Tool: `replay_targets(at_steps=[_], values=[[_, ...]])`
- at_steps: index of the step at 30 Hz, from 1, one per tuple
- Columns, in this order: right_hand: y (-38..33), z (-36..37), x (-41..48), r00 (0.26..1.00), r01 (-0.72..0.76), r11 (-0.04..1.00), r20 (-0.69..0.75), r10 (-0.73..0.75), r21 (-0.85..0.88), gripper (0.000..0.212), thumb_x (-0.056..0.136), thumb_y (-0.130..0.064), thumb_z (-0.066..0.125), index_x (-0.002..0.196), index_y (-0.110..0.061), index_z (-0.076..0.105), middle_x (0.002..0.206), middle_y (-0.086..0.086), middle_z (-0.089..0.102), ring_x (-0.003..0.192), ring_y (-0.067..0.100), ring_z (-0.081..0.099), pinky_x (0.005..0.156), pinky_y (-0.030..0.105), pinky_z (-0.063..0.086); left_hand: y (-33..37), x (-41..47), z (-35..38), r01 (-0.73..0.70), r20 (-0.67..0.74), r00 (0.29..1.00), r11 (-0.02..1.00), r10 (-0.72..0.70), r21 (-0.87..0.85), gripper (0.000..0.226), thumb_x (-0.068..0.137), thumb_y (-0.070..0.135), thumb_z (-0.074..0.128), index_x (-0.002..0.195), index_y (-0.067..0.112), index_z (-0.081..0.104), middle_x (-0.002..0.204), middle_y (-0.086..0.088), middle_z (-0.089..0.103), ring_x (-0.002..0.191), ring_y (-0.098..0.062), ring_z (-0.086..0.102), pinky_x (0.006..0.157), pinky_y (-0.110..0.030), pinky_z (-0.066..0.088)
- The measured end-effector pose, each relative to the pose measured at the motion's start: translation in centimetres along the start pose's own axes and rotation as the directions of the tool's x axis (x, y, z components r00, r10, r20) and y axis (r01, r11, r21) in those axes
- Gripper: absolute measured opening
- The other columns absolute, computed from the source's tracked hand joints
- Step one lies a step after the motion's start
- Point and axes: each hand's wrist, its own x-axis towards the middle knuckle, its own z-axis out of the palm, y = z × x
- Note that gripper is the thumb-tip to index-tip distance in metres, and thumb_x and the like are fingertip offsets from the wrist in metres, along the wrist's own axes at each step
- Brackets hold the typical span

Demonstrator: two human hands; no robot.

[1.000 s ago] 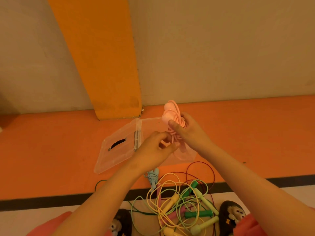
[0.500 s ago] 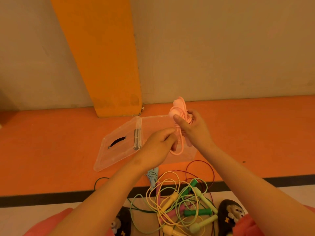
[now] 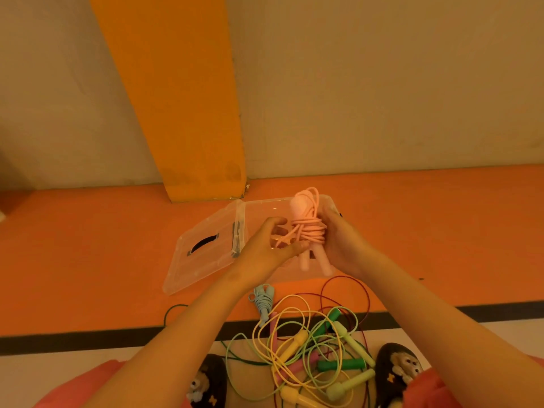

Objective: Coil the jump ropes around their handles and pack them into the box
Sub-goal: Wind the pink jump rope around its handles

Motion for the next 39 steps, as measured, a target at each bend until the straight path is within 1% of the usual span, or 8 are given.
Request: replay_targets(at_steps=[8, 13, 16, 21, 24, 27, 32, 39], values=[[0.7, -0.5, 0.3, 0.997, 0.077, 0.996, 0.015, -0.076, -0.042, 0.041, 0.093, -0.016, 0.054, 0.134, -0.015, 0.049, 0.108, 0.006, 0.065, 0.093, 0.021, 0.062, 0.075, 0.036, 0.053, -1.4, 0.4, 1.0, -0.056, -0.054, 0.997, 0.996, 0.06, 0.067, 0.111, 0.055, 0.045, 0.089, 0.145, 0.034, 0.025, 0.138, 0.017, 0.04, 0.126, -0.004, 0.038, 0.099, -0.029, 0.038], [0.7, -0.3, 0.1, 0.997, 0.082, 0.987, -0.005, -0.083, -0.139, 0.033, 0.09, -0.018, 0.059, 0.122, -0.013, 0.06, 0.098, 0.001, 0.071, 0.092, 0.016, 0.066, 0.074, 0.032, 0.052, -2.1, 0.7, 1.9, -0.015, -0.123, 0.991, 0.964, 0.05, 0.266, 0.139, 0.035, 0.078, 0.074, 0.151, 0.036, 0.01, 0.15, 0.007, 0.034, 0.138, -0.018, 0.031, 0.109, -0.045, 0.036], [1.0, -0.2, 0.2, 0.995, 0.084, 0.993, -0.042, -0.087, -0.089, 0.026, 0.088, -0.018, 0.062, 0.113, -0.012, 0.063, 0.096, 0.002, 0.072, 0.091, 0.016, 0.067, 0.072, 0.029, 0.053, -1.5, -0.1, 3.1, -0.001, -0.156, 0.987, 0.96, 0.046, 0.28, 0.149, 0.037, 0.075, 0.077, 0.152, 0.031, -0.007, 0.158, 0.002, 0.018, 0.145, -0.021, 0.017, 0.116, -0.049, 0.024], [0.8, -0.5, 0.2, 0.982, 0.146, 0.989, -0.127, -0.141, 0.03, 0.053, 0.075, -0.026, 0.068, 0.123, -0.009, 0.055, 0.105, 0.007, 0.065, 0.096, 0.02, 0.063, 0.079, 0.037, 0.05, -0.6, -1.6, 4.2, -0.039, -0.23, 0.967, 0.959, 0.107, 0.282, 0.132, 0.056, 0.056, 0.084, 0.152, 0.022, 0.0, 0.16, 0.003, 0.002, 0.146, -0.014, 0.001, 0.117, -0.037, 0.009], [0.4, -0.8, 0.0, 0.978, 0.184, 0.982, -0.109, -0.178, 0.046, 0.051, 0.079, -0.024, 0.065, 0.125, -0.009, 0.048, 0.106, 0.008, 0.063, 0.092, 0.02, 0.063, 0.077, 0.037, 0.051, -0.2, -1.9, 4.4, -0.076, -0.241, 0.962, 0.975, 0.126, 0.207, 0.095, 0.062, 0.041, 0.086, 0.137, 0.021, 0.031, 0.133, 0.005, 0.042, 0.126, -0.016, 0.041, 0.102, -0.028, 0.038], [0.5, -0.8, -0.2, 0.983, 0.176, 0.984, -0.058, -0.176, -0.009, 0.055, 0.078, -0.02, 0.066, 0.127, -0.008, 0.046, 0.109, 0.013, 0.064, 0.095, 0.027, 0.065, 0.086, 0.045, 0.053, 0.0, -1.9, 4.3, -0.091, -0.128, 0.987, 0.993, 0.099, 0.071, 0.069, 0.072, 0.029, 0.083, 0.122, 0.028, 0.034, 0.106, 0.018, 0.053, 0.095, 0.002, 0.055, 0.083, -0.016, 0.045], [0.7, -1.2, -0.4, 0.987, 0.146, 0.987, -0.053, -0.149, -0.064, 0.05, 0.086, -0.014, 0.063, 0.133, -0.014, 0.044, 0.122, 0.017, 0.062, 0.109, 0.033, 0.062, 0.097, 0.051, 0.048, -0.3, -1.5, 4.1, -0.146, -0.13, 0.981, 0.989, 0.146, 0.009, 0.067, 0.073, 0.017, 0.082, 0.119, 0.029, 0.035, 0.104, 0.014, 0.058, 0.089, -0.001, 0.063, 0.081, -0.027, 0.056], [1.0, -0.9, -0.5, 0.984, 0.174, 0.983, -0.018, -0.176, -0.064, 0.06, 0.079, -0.024, 0.066, 0.134, -0.021, 0.043, 0.126, 0.014, 0.061, 0.113, 0.031, 0.061, 0.098, 0.051, 0.047, -0.7, -1.5, 4.2, -0.185, -0.168, 0.968, 0.983, 0.186, 0.024, 0.07, 0.075, 0.011, 0.08, 0.124, 0.03, 0.034, 0.097, 0.019, 0.055, 0.075, 0.006, 0.062, 0.065, -0.012, 0.051]])
